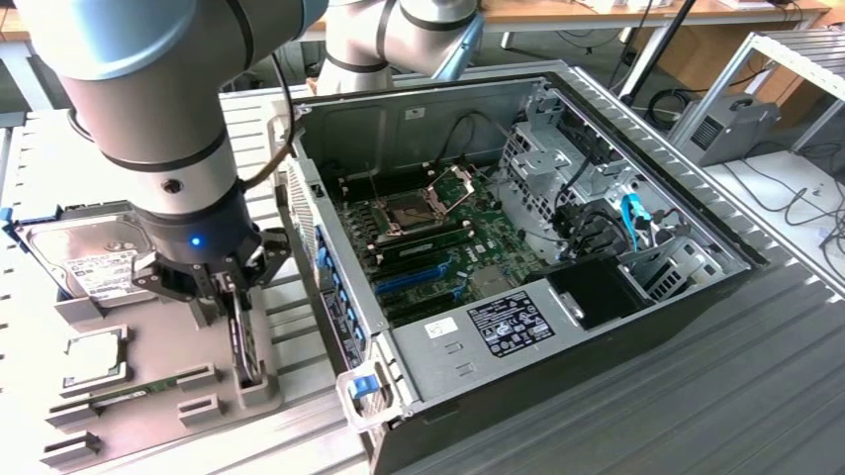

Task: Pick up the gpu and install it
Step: 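Pick up the gpu and move the gpu toward the slot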

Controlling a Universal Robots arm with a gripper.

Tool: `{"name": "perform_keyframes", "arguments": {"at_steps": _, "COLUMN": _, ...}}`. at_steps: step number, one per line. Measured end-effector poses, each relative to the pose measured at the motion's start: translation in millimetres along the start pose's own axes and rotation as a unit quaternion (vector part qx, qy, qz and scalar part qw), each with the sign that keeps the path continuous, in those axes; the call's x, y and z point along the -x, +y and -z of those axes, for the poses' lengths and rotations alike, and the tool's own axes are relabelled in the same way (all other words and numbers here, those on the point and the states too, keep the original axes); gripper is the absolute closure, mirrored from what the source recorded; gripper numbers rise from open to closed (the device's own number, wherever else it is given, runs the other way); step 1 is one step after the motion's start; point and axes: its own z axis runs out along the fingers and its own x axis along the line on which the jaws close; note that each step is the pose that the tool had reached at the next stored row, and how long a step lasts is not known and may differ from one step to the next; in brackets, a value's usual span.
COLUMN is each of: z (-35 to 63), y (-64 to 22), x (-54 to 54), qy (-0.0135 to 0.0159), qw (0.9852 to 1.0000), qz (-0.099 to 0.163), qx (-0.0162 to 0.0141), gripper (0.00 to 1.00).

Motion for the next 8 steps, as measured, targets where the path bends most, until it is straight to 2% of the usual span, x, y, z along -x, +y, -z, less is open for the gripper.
{"name": "perform_keyframes", "arguments": {"at_steps": 8, "z": 3.2, "y": 0.0, "x": 0.1, "qy": 0.0, "qw": 1.0, "qz": 0.0, "qx": 0.0, "gripper": 0.74}}
